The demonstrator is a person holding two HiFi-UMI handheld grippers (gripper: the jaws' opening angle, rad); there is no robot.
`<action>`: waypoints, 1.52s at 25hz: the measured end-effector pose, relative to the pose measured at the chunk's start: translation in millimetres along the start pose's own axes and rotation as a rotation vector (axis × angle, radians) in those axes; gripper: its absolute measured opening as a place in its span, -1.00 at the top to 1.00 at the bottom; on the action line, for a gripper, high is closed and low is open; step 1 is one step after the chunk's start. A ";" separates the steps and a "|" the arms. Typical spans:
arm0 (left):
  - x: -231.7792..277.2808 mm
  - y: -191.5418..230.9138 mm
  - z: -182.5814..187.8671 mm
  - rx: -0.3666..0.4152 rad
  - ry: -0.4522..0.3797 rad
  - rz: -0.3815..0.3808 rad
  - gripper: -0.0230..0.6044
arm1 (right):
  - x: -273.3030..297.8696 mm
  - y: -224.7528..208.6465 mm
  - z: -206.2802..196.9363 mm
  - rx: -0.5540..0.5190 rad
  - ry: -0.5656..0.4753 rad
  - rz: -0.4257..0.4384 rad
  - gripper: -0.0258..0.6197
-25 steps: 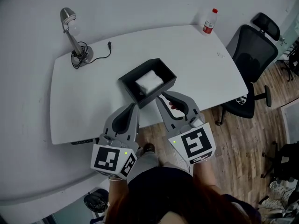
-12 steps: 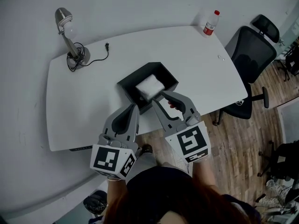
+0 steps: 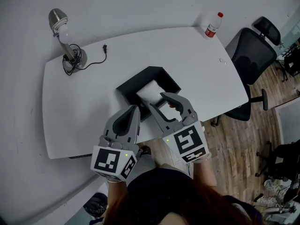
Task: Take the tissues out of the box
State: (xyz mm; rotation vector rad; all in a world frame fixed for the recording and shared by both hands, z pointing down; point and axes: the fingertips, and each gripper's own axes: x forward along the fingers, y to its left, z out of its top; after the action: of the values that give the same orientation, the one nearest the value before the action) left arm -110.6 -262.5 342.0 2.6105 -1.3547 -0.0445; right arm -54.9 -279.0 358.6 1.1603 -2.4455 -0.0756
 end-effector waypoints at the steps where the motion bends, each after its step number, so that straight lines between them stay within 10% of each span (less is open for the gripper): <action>1: 1.9 2.3 -0.3 -0.003 0.001 0.000 0.86 | 3.5 -0.4 -1.5 -0.001 0.009 0.004 0.37; 38: 39.2 62.2 -27.1 -0.110 0.063 0.003 0.86 | 88.2 -2.2 -87.6 0.006 0.544 0.124 0.08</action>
State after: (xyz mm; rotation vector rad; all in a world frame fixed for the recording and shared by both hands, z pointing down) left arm -134.9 -324.8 382.9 2.4977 -1.2976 -0.0353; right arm -67.3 -335.0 468.9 0.8837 -2.0225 0.2520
